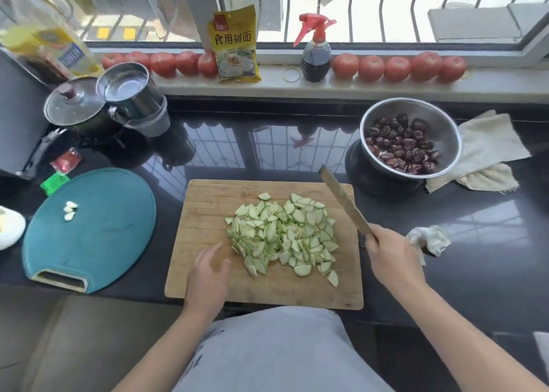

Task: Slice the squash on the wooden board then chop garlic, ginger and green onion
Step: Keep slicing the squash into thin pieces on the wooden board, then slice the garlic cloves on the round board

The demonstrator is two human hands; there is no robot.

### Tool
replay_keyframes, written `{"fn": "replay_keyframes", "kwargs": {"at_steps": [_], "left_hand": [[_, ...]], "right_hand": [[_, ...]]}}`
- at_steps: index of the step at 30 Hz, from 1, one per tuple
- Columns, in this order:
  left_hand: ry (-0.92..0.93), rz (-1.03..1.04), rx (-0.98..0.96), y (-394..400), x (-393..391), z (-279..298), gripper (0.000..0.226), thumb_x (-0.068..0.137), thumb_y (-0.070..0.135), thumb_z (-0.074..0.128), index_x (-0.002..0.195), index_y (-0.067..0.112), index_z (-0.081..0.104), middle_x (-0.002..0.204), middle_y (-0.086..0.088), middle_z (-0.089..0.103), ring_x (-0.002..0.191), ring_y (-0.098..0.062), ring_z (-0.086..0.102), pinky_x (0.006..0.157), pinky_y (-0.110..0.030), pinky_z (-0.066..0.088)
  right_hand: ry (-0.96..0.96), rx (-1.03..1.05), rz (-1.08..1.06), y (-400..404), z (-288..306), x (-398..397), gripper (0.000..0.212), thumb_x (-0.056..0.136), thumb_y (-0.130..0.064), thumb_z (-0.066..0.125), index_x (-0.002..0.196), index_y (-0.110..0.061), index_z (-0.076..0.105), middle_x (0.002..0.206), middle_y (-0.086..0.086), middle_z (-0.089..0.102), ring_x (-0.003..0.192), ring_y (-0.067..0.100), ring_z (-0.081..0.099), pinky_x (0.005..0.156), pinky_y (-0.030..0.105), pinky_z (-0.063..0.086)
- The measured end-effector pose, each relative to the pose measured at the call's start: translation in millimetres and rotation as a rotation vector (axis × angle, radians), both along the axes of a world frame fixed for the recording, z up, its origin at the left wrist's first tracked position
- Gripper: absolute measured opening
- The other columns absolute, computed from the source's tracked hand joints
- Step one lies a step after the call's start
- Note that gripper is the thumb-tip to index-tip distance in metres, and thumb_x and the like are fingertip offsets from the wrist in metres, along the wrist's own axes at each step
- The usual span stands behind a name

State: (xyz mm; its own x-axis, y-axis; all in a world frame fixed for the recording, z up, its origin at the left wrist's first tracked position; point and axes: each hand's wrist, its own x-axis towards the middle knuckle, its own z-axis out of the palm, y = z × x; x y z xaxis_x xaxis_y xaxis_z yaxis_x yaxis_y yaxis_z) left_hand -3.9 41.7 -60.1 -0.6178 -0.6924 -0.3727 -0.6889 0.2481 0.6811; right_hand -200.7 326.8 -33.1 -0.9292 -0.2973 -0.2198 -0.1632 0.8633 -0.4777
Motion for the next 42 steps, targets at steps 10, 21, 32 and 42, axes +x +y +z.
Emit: {"fn": "replay_keyframes", "kwargs": {"at_steps": [10, 21, 32, 42], "left_hand": [[-0.17, -0.078, 0.04, -28.1, 14.5, -18.1, 0.046, 0.099, 0.022, 0.056, 0.144, 0.028, 0.05, 0.134, 0.006, 0.044, 0.081, -0.006, 0.059, 0.062, -0.019, 0.04], [-0.106, -0.45, 0.161, -138.4, 76.7, -10.1, 0.043, 0.101, 0.027, 0.056, 0.143, 0.03, 0.051, 0.14, 0.006, 0.053, 0.109, -0.004, 0.051, 0.086, -0.023, 0.039], [-0.12, -0.305, 0.268, -230.8, 130.0, -5.6, 0.028, 0.101, 0.019, 0.054, 0.126, 0.022, 0.066, 0.124, 0.009, 0.067, 0.114, -0.008, 0.059, 0.09, -0.021, 0.039], [-0.32, -0.133, -0.062, -367.4, 191.2, -0.3, 0.034, 0.097, 0.02, 0.06, 0.131, 0.02, 0.063, 0.128, 0.0, 0.065, 0.114, -0.018, 0.062, 0.102, -0.032, 0.046]], "right_hand": [[-0.328, -0.039, -0.457, -26.4, -17.0, 157.2, 0.032, 0.101, -0.022, 0.035, 0.126, -0.015, 0.054, 0.085, 0.01, 0.057, 0.08, 0.028, 0.053, 0.066, 0.041, 0.043], [-0.231, -0.143, -0.954, -150.1, -2.7, 167.6, 0.021, 0.092, -0.019, 0.044, 0.092, -0.008, 0.062, 0.083, 0.014, 0.065, 0.077, 0.036, 0.064, 0.068, 0.044, 0.057], [-0.266, -0.366, -0.551, -315.3, 12.9, 226.7, 0.029, 0.091, -0.034, 0.049, 0.073, -0.016, 0.063, 0.062, 0.006, 0.06, 0.062, 0.026, 0.061, 0.058, 0.04, 0.054], [-0.586, -0.365, -0.252, -443.1, -34.4, 215.5, 0.031, 0.097, -0.032, 0.05, 0.089, -0.005, 0.063, 0.054, -0.001, 0.046, 0.045, 0.014, 0.045, 0.045, 0.029, 0.042]]}}
